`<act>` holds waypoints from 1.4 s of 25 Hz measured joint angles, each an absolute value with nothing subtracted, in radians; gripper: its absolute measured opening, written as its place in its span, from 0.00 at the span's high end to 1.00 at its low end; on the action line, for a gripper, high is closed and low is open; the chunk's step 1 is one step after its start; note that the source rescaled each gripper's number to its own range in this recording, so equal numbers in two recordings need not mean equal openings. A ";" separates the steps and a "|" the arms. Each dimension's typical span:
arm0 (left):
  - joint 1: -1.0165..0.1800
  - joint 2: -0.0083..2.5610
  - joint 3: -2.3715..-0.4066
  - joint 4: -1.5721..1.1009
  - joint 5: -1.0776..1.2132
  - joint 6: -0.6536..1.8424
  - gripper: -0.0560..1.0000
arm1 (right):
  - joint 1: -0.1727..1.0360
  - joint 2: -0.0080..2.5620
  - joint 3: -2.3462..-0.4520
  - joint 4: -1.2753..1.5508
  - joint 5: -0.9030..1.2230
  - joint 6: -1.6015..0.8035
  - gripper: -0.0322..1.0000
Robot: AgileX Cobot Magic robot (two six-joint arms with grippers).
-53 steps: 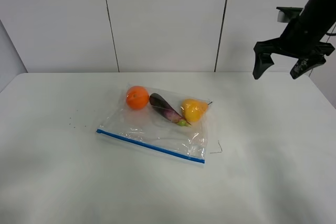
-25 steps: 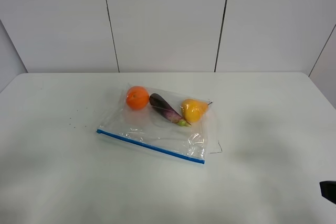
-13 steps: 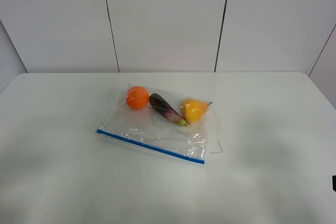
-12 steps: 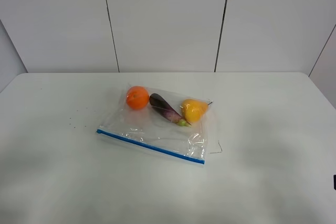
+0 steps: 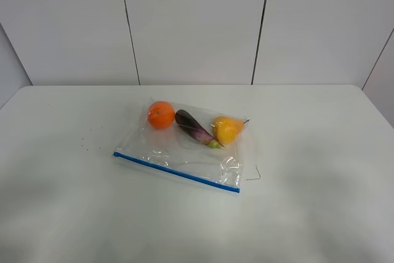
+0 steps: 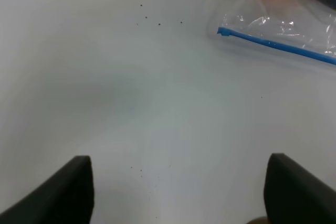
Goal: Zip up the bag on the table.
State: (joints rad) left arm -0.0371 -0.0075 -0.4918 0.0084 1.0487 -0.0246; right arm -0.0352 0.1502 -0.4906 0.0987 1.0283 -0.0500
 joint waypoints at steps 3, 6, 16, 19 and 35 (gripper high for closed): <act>-0.037 -0.007 -0.492 0.008 1.049 -0.025 0.09 | -0.035 0.117 -0.491 0.099 1.028 -0.050 0.00; -0.037 -0.007 -0.492 0.008 1.049 -0.025 0.09 | -0.035 0.083 -0.491 0.100 1.028 -0.050 0.00; -0.037 -0.007 -0.492 0.008 1.049 -0.025 0.09 | -0.035 -0.003 -0.491 0.102 1.028 -0.050 0.00; -0.037 -0.007 -0.492 0.008 1.049 -0.025 0.09 | -0.035 -0.003 -0.491 0.103 1.028 -0.050 0.00; -0.037 -0.007 -0.492 0.008 1.049 -0.025 0.09 | 0.008 -0.003 -0.491 0.110 1.028 -0.049 0.00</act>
State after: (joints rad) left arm -0.0371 -0.0075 -0.4918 0.0084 1.0487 -0.0246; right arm 0.0084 -0.0032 -0.4906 0.1102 1.0283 -0.0492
